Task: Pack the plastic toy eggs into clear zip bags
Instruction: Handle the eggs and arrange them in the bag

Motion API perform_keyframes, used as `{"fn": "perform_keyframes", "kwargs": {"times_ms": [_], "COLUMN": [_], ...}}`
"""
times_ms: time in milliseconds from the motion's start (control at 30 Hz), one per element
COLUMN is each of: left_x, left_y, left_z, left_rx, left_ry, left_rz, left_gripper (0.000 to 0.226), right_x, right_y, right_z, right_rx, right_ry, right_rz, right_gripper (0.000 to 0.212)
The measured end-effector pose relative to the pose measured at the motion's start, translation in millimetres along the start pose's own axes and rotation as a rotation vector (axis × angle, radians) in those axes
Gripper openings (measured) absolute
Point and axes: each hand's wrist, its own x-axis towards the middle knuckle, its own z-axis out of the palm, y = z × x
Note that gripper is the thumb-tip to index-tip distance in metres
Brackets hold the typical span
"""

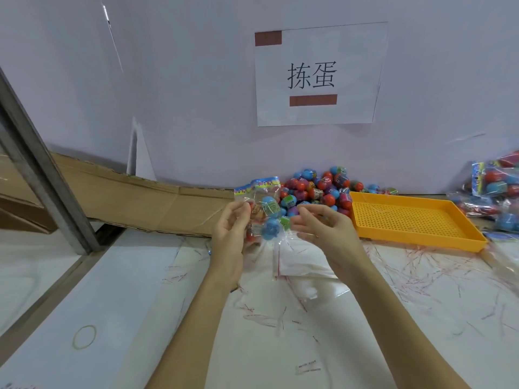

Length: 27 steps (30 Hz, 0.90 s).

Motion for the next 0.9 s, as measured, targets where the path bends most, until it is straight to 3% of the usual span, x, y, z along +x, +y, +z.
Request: {"fn": "perform_keyframes", "kwargs": {"times_ms": [100,233,300,367,467,600,667,800,900], "left_x": [-1,0,-1,1,4,1,0,1,3], "left_y": [-6,-9,-6,-5,-4,-7,-9,-7,-7], "left_z": [3,6,6,3,0,4,5,1,-2], "left_rx": [-0.009,-0.03,-0.051,-0.078,-0.153,-0.108,-0.107,-0.113,0.014], "left_ry": [-0.051,-0.104,-0.079,-0.008,0.076,0.11,0.134,0.167,0.174], "left_rz": [0.01,-0.038,-0.059,-0.079,-0.135,-0.122,-0.083,-0.055,-0.034], "left_gripper": [0.013,0.024,0.043,0.036,0.011,0.023,0.026,0.024,0.025], "right_x": [-3,-4,-4,-4,-2,-2,-3,-5,-5], "right_y": [4,6,3,-1,-6,-5,-4,0,-4], "right_z": [8,12,6,1,-2,3,5,7,0], "right_rx": [-0.175,-0.252,-0.263,-0.265,-0.209,0.019,0.142,0.129,0.105], "right_ry": [-0.12,-0.033,-0.07,-0.124,-0.125,-0.059,-0.132,-0.327,-0.388], "right_rz": [0.051,-0.013,0.007,0.052,0.127,0.216,0.294,0.357,0.371], "right_gripper": [0.02,0.011,0.011,0.014,0.016,0.019,0.026,0.047,0.042]}}
